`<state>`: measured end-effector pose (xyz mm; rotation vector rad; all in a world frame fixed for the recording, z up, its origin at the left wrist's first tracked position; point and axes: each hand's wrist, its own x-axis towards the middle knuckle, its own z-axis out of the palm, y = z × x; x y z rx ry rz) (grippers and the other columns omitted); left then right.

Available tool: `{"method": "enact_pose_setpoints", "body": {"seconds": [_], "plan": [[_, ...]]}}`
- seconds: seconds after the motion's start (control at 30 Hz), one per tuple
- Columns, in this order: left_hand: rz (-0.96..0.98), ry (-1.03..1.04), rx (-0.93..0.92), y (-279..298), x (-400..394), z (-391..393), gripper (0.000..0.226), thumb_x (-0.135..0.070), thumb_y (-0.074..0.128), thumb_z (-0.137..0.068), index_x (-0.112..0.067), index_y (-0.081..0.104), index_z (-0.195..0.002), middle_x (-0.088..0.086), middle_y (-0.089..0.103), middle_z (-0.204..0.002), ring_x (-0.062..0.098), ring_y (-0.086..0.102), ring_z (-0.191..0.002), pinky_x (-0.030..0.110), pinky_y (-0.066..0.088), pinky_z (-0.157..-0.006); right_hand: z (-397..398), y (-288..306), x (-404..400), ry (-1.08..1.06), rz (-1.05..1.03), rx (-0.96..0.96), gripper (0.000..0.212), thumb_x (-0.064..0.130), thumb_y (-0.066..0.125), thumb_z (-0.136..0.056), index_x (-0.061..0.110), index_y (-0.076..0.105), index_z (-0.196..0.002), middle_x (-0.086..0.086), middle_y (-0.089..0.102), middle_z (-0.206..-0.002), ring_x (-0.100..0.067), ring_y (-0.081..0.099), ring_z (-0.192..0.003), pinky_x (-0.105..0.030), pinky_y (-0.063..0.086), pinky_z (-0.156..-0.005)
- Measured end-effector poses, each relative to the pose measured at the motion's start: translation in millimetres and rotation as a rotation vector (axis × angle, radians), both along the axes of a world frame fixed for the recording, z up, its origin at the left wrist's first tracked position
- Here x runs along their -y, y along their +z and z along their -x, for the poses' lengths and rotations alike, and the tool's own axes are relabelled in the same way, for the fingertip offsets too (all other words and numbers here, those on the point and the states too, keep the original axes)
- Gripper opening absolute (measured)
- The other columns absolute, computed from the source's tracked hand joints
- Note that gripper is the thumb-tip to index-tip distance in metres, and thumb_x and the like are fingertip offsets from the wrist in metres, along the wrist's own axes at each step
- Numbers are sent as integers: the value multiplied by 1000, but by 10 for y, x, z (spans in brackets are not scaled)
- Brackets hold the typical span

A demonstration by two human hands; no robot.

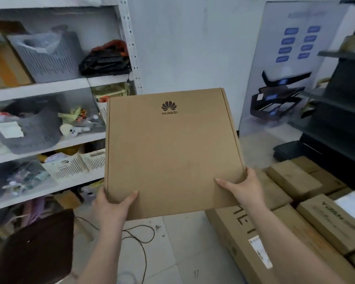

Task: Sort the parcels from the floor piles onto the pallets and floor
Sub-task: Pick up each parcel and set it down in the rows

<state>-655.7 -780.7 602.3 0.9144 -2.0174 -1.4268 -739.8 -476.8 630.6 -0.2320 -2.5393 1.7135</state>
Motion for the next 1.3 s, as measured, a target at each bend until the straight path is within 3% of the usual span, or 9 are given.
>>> {"method": "enact_pose_setpoints", "body": {"seconds": [0.23, 0.43, 0.77, 0.9, 1.07, 1.3], "plan": [[49, -171, -20, -91, 175, 1709, 95, -29, 89, -58, -19, 41, -139, 9, 47, -133, 30, 49, -120, 51, 45, -98, 1256, -285, 119, -199, -28, 28, 97, 45, 85, -60, 16, 37, -139, -5, 50, -135, -26, 48, -122, -45, 46, -96], [94, -228, -23, -63, 202, 3215, 92, -29, 88, -59, -20, 41, -137, 7, 49, -134, 27, 48, -121, 49, 44, -99, 2573, -454, 184, -287, 48, 72, 94, 45, 85, -61, 16, 38, -137, -6, 51, -133, -27, 50, -120, -47, 47, -96], [14, -366, 31, -66, 149, 5191, 89, -23, 86, -64, -19, 38, -140, 2, 49, -130, 25, 49, -120, 47, 43, -101, 4234, -562, 184, -412, 44, 143, 95, 49, 84, -59, 16, 40, -136, -5, 54, -130, -27, 53, -116, -46, 50, -92], [31, -462, 50, -175, 128, 6043, 82, -24, 85, -67, -19, 41, -136, -3, 49, -120, 18, 49, -107, 42, 45, -97, 4857, -642, 190, -508, 45, 142, 94, 49, 84, -61, 16, 40, -137, -5, 54, -129, -27, 54, -114, -44, 51, -88], [67, -562, 119, -329, 116, 7123, 83, -32, 83, -67, -20, 40, -137, 8, 50, -128, 33, 49, -117, 48, 42, -101, 5569, -716, 273, -661, 32, 149, 88, 57, 77, -65, 18, 40, -135, -4, 55, -128, -26, 55, -112, -44, 53, -84], [79, -769, 200, -456, -192, 8432, 86, -34, 83, -69, -19, 38, -140, 10, 49, -132, 35, 48, -120, 48, 40, -103, 6184, -808, 177, -857, 19, 181, 87, 52, 77, -68, 19, 38, -138, -4, 55, -130, -26, 55, -115, -43, 52, -86]]}}
